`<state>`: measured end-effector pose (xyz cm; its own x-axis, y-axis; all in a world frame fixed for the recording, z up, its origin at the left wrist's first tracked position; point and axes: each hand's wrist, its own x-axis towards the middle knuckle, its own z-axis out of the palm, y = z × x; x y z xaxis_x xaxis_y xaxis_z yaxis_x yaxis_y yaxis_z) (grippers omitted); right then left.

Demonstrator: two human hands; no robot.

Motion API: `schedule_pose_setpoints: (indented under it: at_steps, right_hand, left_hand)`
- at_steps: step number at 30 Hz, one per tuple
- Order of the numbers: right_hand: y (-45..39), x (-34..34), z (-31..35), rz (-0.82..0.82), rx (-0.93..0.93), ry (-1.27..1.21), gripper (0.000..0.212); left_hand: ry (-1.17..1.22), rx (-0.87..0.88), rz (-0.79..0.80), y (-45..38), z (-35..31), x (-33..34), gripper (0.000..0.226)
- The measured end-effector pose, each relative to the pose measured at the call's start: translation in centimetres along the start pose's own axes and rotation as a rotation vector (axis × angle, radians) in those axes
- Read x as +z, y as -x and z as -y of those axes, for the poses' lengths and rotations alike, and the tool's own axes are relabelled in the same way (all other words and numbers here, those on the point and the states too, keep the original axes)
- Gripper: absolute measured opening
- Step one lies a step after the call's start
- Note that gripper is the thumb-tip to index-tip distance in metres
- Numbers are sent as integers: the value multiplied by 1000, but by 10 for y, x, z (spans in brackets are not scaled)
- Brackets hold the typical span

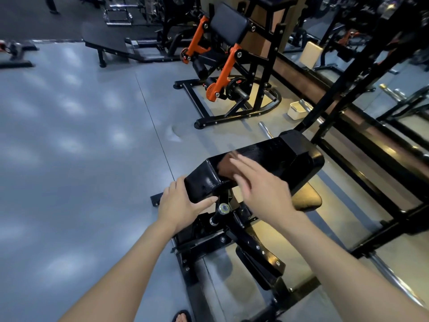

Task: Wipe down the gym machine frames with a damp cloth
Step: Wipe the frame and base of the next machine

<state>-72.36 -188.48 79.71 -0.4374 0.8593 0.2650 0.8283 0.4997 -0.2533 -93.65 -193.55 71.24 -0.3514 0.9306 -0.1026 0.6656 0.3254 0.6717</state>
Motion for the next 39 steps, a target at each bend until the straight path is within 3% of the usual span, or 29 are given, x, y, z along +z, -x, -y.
schedule_pose_setpoints:
  at_steps: [3,6,9,12,17,21,23,28,31,36,39]
  right_hand:
    - [-22,-3,-44,-35,254,-29,44]
    - [-43,5,-43,-82,420,-123,43]
    - [-24,5,-30,-65,205,-142,43]
    - [-5,-6,-62,-37,25,-10,42]
    - [-56,-19,-97,-48,324,-26,43]
    - [-35,-10,-67,14,70,-98,44]
    - [-15,-9,-84,15,-48,-52,44]
    - [-52,-21,-132,-63,289,-65,44]
    - [-62,-18,-104,-36,223,-130,44]
    - [-17,-17,-102,38,-135,-114,44]
    - [-38,-27,-131,26,101,-65,42]
  left_hand:
    - [10,81,-33,0,-22,-6,139]
    - [54,176,-86,-7,-58,-4,128]
    - [-25,199,-152,-13,-78,9,114]
    - [-91,171,-260,-14,-78,21,107]
    - [-143,186,-302,-18,-74,28,103]
    - [-77,162,-336,-18,-73,30,88]
    - [-34,153,-342,-18,-74,30,77]
    - [-50,162,-348,-18,-73,32,65]
    - [-43,167,-373,-18,-74,34,62]
    - [-42,161,-385,-18,-73,35,61]
    - [-45,158,-385,-17,-74,35,61]
